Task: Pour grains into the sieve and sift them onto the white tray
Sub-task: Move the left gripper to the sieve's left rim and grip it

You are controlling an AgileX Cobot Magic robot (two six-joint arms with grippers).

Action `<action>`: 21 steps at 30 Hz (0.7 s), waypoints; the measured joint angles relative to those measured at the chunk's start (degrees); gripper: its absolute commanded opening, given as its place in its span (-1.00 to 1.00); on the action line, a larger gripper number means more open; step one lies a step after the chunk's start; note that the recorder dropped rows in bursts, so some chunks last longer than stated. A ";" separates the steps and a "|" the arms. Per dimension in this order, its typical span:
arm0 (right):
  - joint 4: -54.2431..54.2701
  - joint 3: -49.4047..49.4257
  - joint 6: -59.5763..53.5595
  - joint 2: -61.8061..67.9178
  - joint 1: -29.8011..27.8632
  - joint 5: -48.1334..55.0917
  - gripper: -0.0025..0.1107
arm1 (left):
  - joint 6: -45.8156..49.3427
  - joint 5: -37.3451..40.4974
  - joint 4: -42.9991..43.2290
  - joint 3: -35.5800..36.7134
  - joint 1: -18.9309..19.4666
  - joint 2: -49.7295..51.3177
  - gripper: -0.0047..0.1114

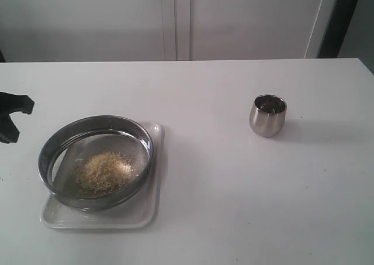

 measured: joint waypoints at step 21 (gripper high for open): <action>0.20 0.00 0.00 0.00 0.00 -0.12 -0.96 | 4.74 -7.58 -7.43 -0.29 0.00 13.24 0.13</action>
